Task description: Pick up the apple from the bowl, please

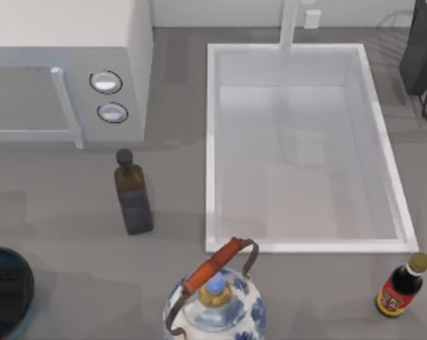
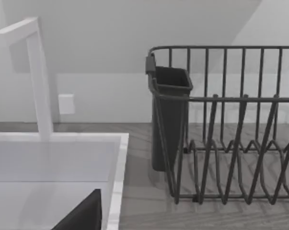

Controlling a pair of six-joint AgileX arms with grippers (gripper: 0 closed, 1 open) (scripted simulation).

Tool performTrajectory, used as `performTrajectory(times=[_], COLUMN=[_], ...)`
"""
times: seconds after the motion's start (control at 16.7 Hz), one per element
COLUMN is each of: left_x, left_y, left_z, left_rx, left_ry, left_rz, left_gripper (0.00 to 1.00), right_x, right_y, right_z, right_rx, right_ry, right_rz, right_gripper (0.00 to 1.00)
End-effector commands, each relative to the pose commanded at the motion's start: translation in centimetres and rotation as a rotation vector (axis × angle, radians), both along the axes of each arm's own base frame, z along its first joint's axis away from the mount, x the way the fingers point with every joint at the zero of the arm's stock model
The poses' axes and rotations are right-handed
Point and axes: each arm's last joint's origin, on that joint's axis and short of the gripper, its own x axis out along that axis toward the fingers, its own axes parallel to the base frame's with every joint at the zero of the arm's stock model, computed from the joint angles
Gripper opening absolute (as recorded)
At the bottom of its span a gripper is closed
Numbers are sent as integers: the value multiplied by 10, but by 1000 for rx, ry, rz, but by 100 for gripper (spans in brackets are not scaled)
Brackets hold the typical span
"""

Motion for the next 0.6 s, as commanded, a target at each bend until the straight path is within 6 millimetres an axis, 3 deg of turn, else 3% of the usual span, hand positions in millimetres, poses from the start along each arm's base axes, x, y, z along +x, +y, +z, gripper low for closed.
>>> performTrajectory(times=[0.12, 0.6], left_x=[0, 0], left_y=[0, 0], left_z=[0, 0], left_rx=[0, 0], left_ry=[0, 0], left_rz=[0, 0], left_gripper=[100, 40], right_x=[0, 0], right_y=[0, 0], right_z=[0, 0], right_rx=[0, 0], right_ry=[0, 0], right_rz=[0, 0], right_gripper=[100, 100])
